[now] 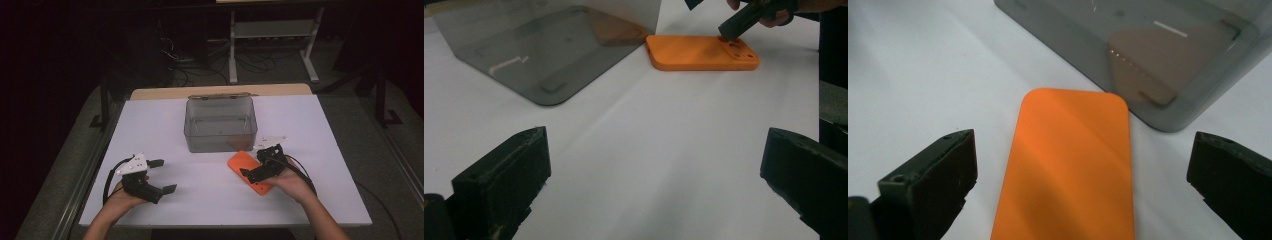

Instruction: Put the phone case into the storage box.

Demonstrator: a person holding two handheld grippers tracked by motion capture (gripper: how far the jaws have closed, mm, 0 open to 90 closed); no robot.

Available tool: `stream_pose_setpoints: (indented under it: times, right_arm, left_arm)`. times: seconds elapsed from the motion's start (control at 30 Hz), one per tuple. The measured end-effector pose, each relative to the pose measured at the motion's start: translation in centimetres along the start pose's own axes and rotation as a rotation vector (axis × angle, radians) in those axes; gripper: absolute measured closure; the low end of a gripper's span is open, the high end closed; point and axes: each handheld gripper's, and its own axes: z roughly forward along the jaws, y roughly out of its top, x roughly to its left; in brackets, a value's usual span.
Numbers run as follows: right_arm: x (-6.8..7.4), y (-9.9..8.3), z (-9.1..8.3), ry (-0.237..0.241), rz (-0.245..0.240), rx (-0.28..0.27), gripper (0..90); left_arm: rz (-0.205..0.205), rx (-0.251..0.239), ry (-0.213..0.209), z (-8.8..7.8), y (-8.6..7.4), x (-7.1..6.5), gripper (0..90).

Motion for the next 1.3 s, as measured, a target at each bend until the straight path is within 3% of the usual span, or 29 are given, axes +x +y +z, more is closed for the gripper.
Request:
stream_pose_setpoints:
  times: [0.97, 1.3]
  right_arm:
    - [0.5, -1.4, 1.5, 0.008, -0.012, 0.169, 0.0]
    - [0.9, -1.7, 2.0, 0.005, -0.043, 0.218, 0.0]
  left_arm:
    - [0.002, 0.001, 0.002, 0.0, 0.0, 0.0, 0.0]
    - [0.002, 0.0, 0.002, 0.0, 0.0, 0.0, 0.0]
